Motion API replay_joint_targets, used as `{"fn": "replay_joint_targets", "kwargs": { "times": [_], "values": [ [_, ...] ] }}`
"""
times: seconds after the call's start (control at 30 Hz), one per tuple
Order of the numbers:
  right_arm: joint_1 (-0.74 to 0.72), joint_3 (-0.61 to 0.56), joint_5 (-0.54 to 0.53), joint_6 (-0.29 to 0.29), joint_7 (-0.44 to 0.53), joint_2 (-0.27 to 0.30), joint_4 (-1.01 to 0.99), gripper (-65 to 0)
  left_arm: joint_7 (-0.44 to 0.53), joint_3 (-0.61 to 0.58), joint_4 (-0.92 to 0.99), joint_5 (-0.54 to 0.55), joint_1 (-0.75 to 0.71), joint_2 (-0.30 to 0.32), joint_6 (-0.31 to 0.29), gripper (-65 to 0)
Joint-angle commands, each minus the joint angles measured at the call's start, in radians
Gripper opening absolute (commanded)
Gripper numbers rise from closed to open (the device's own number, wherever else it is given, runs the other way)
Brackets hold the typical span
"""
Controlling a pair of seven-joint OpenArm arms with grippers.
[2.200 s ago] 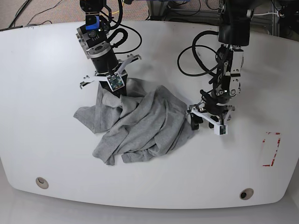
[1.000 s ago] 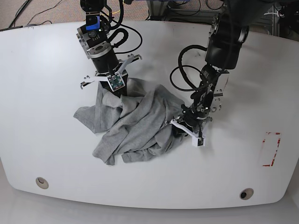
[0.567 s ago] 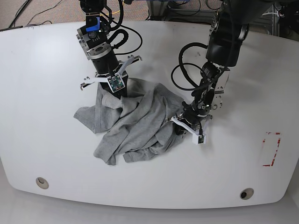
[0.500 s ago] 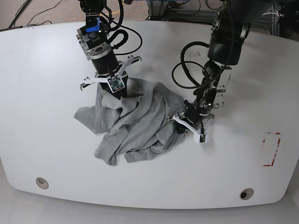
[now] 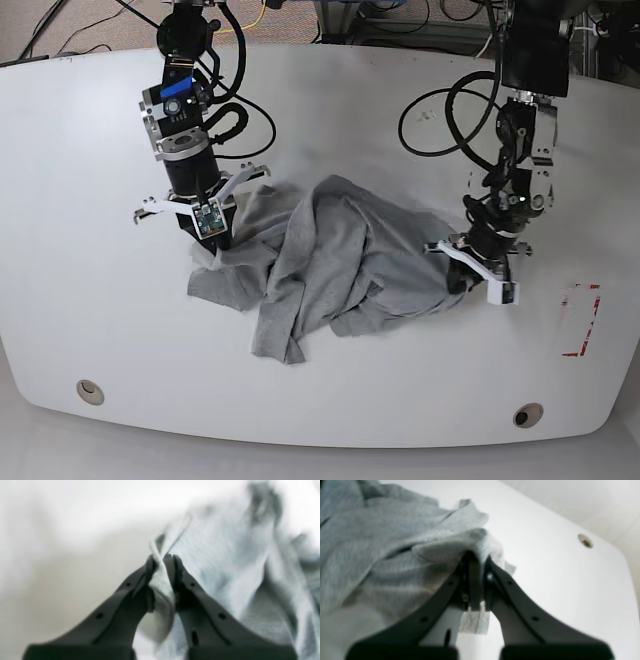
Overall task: Layout the t-shirt on the table in an organized manner, then fold the t-shirt properly
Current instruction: 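Lift the t-shirt with both grippers and pull them apart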
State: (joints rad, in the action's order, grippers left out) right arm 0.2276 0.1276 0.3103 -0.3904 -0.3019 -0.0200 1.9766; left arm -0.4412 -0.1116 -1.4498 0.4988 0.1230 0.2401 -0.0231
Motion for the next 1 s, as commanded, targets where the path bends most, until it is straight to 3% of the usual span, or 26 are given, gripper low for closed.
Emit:
{"fn": "replay_joint_targets", "kwargs": {
  "times": [0.0,0.33,0.67,0.8,0.97],
  "values": [
    [-0.063,0.004,-0.012,-0.018,0.034,0.004,0.022,-64.8,-0.034,0.074,-0.124,-0.001,-0.010,0.029,0.002,-65.0],
    [-0.277,0.028,-0.012,-0.091,-0.093,0.005,0.017,-64.8,-0.172,0.230,-0.392,-0.001,0.028,0.037,-0.001,-65.0],
    [-0.561,0.028,-0.009,-0.146,-0.231,0.039,-0.013,-64.8,-0.304,0.373,-0.483,0.001,0.225,0.037,-0.097,-65.0],
    [-0.658,0.028,-0.010,-0.147,-0.263,0.042,-0.038,-64.8,-0.314,0.396,-0.484,0.001,0.313,0.060,-0.110,-65.0],
    [-0.824,0.024,-0.009,-0.147,-0.306,0.093,-0.087,-64.8,-0.314,0.399,-0.483,0.001,0.455,0.103,-0.110,-65.0]
  ]
}}
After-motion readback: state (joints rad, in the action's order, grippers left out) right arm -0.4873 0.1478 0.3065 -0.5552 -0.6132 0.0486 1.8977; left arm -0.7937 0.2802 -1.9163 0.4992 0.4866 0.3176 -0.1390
